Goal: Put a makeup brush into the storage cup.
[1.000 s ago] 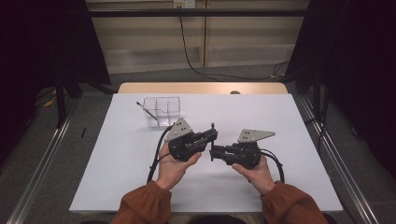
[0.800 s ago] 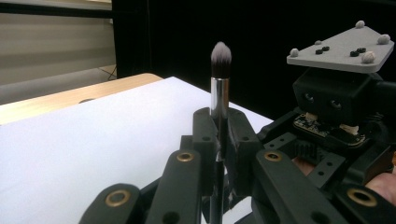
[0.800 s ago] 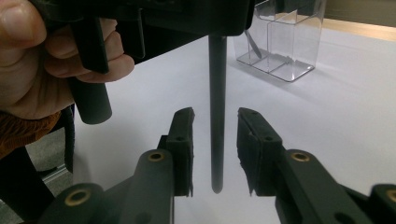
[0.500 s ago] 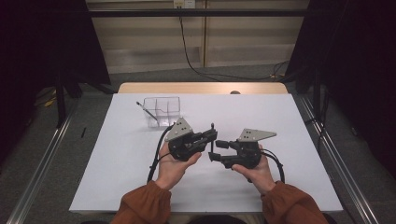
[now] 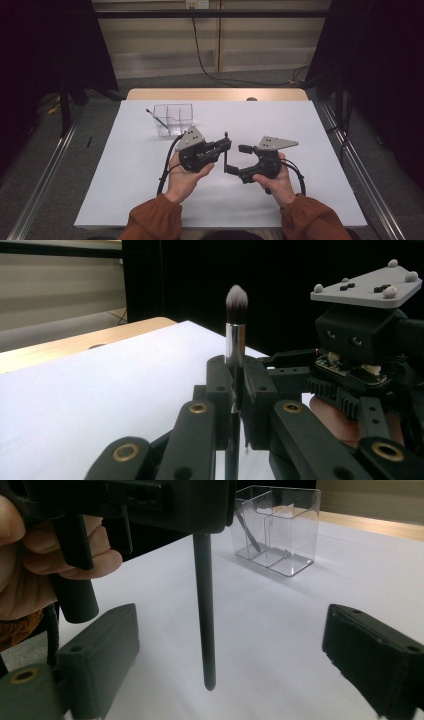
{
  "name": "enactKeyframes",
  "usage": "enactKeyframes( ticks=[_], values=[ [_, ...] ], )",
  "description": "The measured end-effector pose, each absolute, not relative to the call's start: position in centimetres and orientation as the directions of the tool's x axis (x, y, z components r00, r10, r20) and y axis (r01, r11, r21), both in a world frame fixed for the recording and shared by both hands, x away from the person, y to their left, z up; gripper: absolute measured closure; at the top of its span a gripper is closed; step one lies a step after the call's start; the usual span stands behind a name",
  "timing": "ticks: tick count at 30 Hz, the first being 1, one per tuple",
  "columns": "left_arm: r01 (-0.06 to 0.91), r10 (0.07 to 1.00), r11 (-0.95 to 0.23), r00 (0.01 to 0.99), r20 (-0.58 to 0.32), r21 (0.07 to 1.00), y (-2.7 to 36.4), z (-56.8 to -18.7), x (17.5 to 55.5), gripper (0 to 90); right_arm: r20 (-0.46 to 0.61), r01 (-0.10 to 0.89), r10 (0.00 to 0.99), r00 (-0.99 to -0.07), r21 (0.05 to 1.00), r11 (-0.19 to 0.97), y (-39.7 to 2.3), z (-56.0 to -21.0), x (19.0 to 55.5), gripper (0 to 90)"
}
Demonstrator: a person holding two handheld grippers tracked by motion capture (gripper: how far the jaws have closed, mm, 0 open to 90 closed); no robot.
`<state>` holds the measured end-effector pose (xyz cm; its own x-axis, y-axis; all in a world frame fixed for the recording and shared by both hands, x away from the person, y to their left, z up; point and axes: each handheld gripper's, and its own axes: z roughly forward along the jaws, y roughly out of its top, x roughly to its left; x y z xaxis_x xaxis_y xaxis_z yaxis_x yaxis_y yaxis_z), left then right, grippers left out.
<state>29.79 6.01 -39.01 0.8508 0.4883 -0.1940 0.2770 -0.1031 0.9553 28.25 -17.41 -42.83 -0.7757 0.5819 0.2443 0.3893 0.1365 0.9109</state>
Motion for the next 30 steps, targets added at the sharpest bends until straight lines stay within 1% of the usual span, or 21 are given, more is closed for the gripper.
enactKeyframes(
  ticks=[7,14,23,27,30],
  values=[
    [0.281,0.495,-0.102,0.846,-0.196,0.954,6.3,-38.9,29.9,84.1,0.234,0.390,0.605,-0.761,0.910,0.139,-17.7,-42.8,28.3,4.4],
    [0.280,0.506,-0.106,0.841,-0.191,0.954,6.9,-38.8,29.9,84.1,0.194,0.368,0.628,-0.753,0.916,0.160,-17.9,-42.8,28.1,4.5],
    [0.278,0.521,-0.104,0.833,-0.186,0.955,8.0,-38.5,29.9,84.1,0.197,0.350,0.641,-0.742,0.929,0.120,-18.7,-42.7,27.9,4.9],
    [0.280,0.532,-0.110,0.827,-0.181,0.954,8.7,-38.4,30.0,84.1,0.169,0.335,0.667,-0.725,0.934,0.127,-19.4,-42.7,27.9,4.2],
    [0.278,0.545,-0.111,0.820,-0.175,0.954,9.2,-38.3,30.1,84.1,0.175,0.336,0.686,-0.706,0.936,0.107,-20.1,-42.8,27.8,4.2]
  ],
)
